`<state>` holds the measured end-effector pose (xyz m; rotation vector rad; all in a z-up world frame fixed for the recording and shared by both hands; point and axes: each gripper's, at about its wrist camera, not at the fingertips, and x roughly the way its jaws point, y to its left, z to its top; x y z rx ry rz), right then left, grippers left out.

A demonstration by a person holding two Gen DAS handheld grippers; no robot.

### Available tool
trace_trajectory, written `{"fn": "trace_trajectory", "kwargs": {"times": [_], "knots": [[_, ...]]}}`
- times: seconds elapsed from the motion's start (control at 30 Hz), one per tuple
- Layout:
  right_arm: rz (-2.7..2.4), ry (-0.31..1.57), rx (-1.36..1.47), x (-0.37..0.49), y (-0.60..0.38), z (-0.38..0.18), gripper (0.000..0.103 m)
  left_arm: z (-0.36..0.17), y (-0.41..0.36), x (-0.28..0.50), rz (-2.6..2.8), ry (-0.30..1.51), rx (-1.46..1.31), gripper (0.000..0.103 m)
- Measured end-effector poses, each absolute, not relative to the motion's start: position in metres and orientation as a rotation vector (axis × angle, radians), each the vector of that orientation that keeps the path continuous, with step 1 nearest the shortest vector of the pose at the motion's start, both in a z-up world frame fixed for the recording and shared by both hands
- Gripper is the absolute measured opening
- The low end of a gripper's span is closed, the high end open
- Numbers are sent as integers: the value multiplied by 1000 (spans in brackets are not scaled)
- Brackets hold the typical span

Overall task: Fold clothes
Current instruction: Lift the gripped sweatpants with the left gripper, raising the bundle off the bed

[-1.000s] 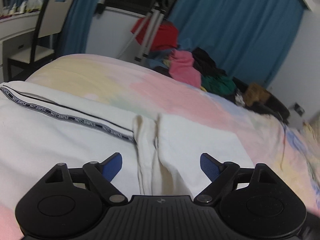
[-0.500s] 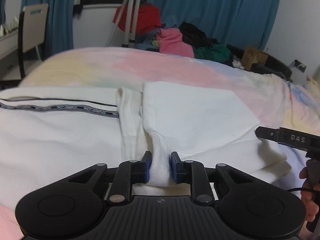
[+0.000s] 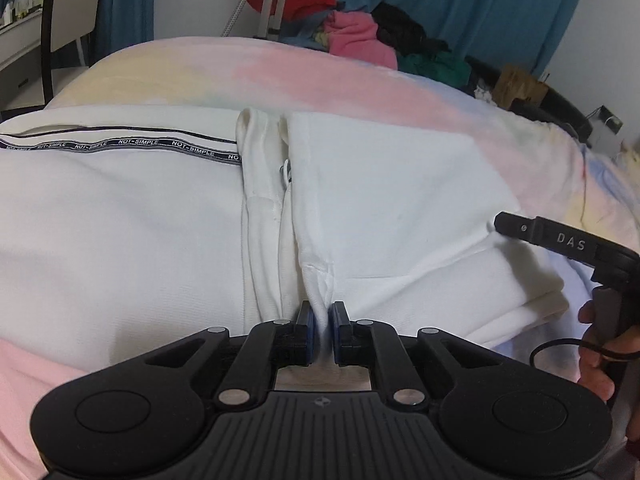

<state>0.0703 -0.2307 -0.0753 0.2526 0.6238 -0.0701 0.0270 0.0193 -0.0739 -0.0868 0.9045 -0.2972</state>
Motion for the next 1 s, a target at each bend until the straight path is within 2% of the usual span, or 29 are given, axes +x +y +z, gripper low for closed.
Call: {"fn": "trace_trajectory", "kwargs": {"times": [0.03,0.17,0.2,0.23,0.3,0.47,0.67,0.83,0.93,1.0], "knots": [[-72,626,249,71,-230,-76,75,-71,21,25,-304,897,-94,12],[-76,631,265,70,-233,-75,75,-56,25,21,-330,886,-99,32],[-76,631,271,69,-234,-75,75,-51,28,20,-335,883,-104,42],[-76,631,276,69,-234,-75,75,-46,34,17,-327,880,-119,57],[-77,631,287,68,-236,-74,74,-38,48,13,-281,883,-149,77],[-78,626,287,67,-233,-71,74,-34,114,18,-97,953,-314,92],[-53,599,257,62,-225,-61,74,-66,217,31,138,1070,-725,93],[-21,582,224,59,-210,-53,74,-86,274,55,264,965,-1002,92],[7,568,195,56,-199,-49,74,-82,287,70,302,883,-974,88],[41,558,189,53,-192,-46,74,-81,294,75,333,844,-939,80]]}}
